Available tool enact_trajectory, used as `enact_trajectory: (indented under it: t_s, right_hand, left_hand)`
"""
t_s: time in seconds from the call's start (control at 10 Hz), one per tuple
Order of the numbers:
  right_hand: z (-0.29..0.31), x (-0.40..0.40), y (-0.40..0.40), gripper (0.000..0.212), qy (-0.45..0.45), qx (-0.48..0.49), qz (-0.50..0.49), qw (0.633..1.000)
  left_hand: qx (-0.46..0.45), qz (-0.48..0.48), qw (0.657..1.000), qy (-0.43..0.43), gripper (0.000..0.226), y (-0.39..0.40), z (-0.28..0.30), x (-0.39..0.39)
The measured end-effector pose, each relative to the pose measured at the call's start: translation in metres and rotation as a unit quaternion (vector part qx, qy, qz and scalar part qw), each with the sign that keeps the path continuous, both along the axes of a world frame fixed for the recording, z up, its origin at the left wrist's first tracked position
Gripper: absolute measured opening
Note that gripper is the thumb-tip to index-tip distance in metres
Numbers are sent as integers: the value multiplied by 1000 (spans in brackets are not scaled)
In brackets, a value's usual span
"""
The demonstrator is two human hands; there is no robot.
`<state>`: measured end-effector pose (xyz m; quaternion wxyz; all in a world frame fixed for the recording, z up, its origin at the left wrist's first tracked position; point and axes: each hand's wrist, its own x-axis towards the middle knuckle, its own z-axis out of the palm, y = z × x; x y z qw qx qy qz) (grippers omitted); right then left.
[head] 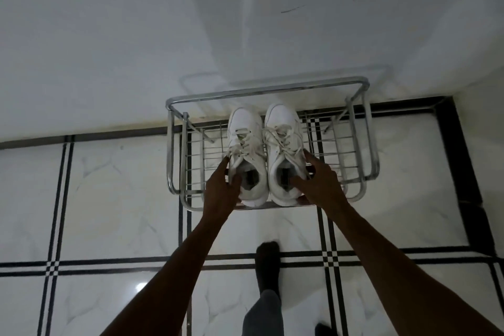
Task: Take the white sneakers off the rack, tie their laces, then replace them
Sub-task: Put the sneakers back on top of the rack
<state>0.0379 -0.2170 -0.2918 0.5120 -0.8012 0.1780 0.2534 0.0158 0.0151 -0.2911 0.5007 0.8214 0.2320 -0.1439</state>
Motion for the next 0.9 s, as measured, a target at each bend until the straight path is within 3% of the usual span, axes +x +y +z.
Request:
enact_trajectory:
  t_s: [0.3, 0.6, 0.7, 0.9]
  right_hand:
    - [-13, 25, -1, 73, 7, -8, 1, 1000]
    - [0, 18, 3, 81, 9, -31, 39, 999]
    - [16, 15, 2, 74, -17, -62, 46, 997]
    - [80, -4, -2, 75, -97, -138, 91, 981]
  left_hand:
    - [4, -8, 1000, 14, 62, 3, -17, 30]
    - [31, -34, 999, 26, 66, 8, -9, 23]
    - [82, -55, 995, 27, 76, 7, 1, 19]
    - [136, -71, 985, -79, 54, -1, 79, -4]
